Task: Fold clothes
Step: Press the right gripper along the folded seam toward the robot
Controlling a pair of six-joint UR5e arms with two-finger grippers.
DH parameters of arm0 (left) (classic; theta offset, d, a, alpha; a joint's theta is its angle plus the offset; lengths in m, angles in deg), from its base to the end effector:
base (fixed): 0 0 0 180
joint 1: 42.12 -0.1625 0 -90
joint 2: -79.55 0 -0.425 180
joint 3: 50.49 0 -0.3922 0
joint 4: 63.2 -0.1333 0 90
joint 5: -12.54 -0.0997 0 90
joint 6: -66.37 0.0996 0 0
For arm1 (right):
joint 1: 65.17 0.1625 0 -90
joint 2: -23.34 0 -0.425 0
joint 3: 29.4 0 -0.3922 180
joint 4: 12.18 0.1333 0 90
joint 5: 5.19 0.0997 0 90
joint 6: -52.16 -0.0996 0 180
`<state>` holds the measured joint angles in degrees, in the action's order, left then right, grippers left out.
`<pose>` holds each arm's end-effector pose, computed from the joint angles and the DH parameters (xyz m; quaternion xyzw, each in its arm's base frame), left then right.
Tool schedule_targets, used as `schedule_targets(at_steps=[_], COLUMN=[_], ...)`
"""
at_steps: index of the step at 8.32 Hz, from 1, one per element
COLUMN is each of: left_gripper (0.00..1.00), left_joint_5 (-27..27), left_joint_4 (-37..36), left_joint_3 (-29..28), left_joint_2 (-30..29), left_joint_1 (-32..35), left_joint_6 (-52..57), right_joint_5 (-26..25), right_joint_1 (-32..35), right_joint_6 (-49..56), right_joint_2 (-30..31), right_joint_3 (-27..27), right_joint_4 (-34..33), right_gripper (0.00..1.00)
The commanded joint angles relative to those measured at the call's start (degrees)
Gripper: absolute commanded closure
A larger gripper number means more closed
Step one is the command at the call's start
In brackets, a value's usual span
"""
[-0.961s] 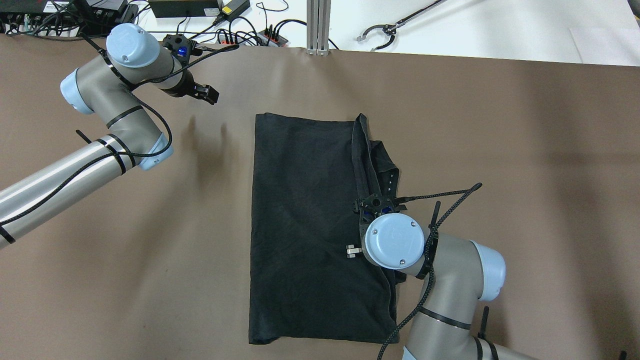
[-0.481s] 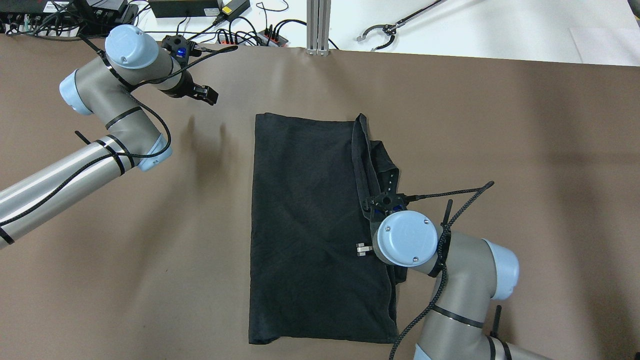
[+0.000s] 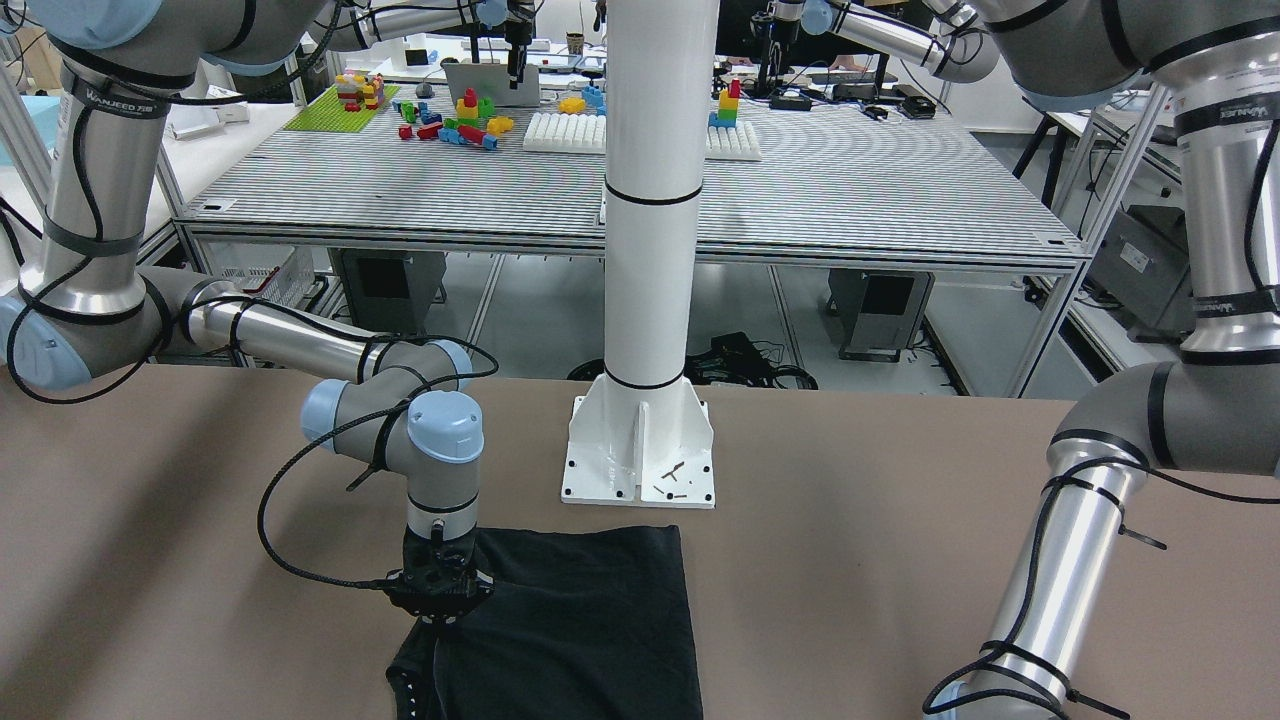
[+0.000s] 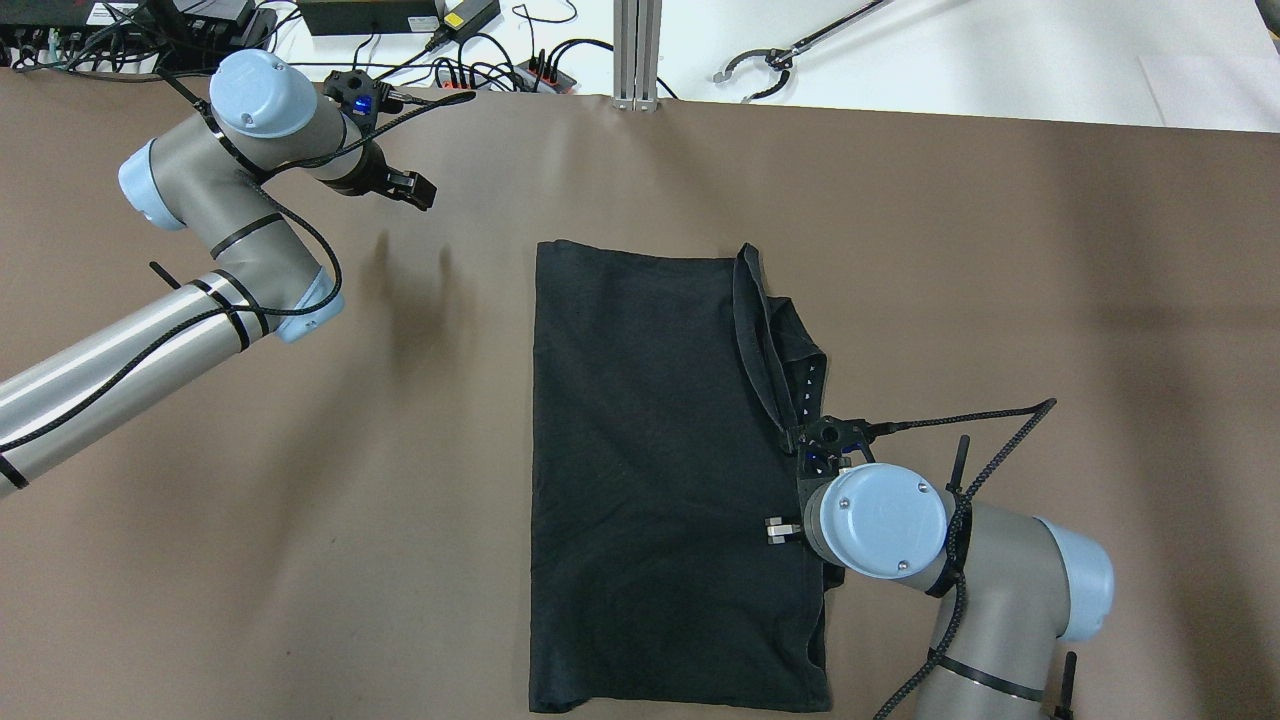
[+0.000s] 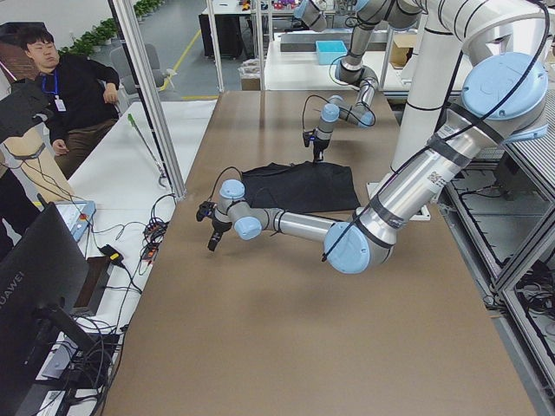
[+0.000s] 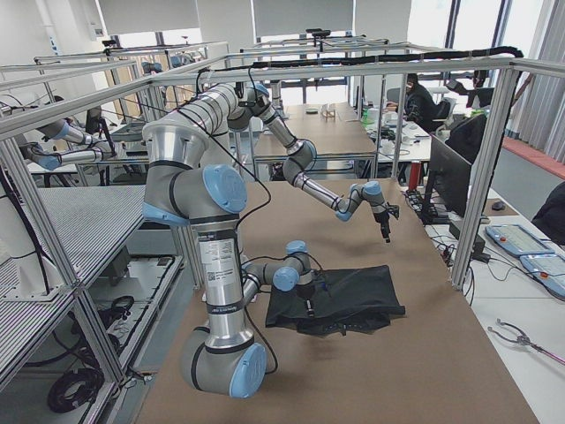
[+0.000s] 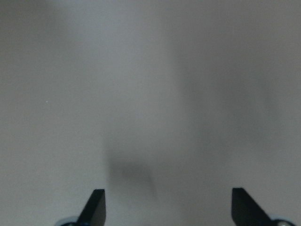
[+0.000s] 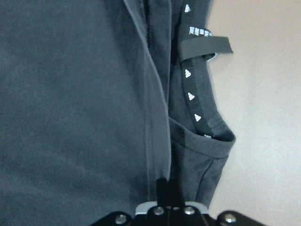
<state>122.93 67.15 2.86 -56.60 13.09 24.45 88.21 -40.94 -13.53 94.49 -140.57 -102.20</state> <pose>0.3920 -0.7370 0.3762 0.2257 0.3833 0.0189 0.8955 -0.4748 -0.3534 0.3246 0.1151 -0.3231 -0.0108 0.9393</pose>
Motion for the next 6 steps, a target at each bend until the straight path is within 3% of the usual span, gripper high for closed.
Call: schedule_targets(at_steps=[1,3,6], left_gripper=[0.06,0.06,0.06], left_joint_5=[0.0,0.0,0.0], left_joint_4=[0.0,0.0,0.09], left_joint_3=[0.0,0.0,0.09], left_joint_2=[0.0,0.0,0.17], left_joint_1=[-0.02,0.07,-0.02], left_joint_6=[0.0,0.0,-0.09], right_joint_5=[-0.51,-0.51,-0.42], right_joint_1=[-0.42,2.56,5.12], right_joint_6=[0.03,0.91,5.44], right_joint_2=[-1.0,-4.78,-10.31], right_joint_3=[-0.28,1.03,9.01], right_joint_4=[0.72,0.55,0.64], right_gripper=[0.12,0.09,0.1])
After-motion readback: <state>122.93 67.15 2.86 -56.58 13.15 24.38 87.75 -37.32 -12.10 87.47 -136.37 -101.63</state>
